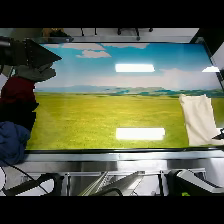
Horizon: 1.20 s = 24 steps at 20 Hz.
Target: Fold the shirts.
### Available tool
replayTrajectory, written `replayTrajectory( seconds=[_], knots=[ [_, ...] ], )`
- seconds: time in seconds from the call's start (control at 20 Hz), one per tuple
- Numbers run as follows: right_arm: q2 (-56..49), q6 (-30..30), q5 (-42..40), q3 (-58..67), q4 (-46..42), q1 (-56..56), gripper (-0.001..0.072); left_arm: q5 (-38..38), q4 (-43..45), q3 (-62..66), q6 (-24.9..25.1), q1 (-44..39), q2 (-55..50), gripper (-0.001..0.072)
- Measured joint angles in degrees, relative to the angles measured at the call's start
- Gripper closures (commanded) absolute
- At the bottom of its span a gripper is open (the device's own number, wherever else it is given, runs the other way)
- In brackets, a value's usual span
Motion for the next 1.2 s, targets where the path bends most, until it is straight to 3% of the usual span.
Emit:
replayTrajectory(
  seconds=[0.05, 0.3, 0.45, 0.9, 1.2],
  knots=[
    [0.63, 0.13, 0.24, 2.32, 1.73, 0.00, 0.0685, 0.17, 0.09, 0.00, 0.04, 0.00, -0.37, 0.0696],
    [6.58, -5.86, -1.66, 9.55, 20.81, 3.89, 0.0690, 0.92, 0.35, -0.44, 1.07, -0.02, -2.43, 0.0696],
    [10.73, -7.87, -2.91, 9.42, 26.97, 12.66, 0.0691, 2.80, 0.35, -7.85, 2.10, -0.87, 0.20, 0.0697],
    [24.17, -8.74, -7.04, -11.63, 29.11, 47.56, 0.0690, 16.79, 1.62, -67.60, 6.95, -3.30, 33.75, 0.0697],
    [25.00, -9.25, -8.66, -16.11, 28.98, 54.38, 0.0690, 16.98, 1.86, -81.57, 6.82, 1.49, 46.71, 0.0696]
  ],
)
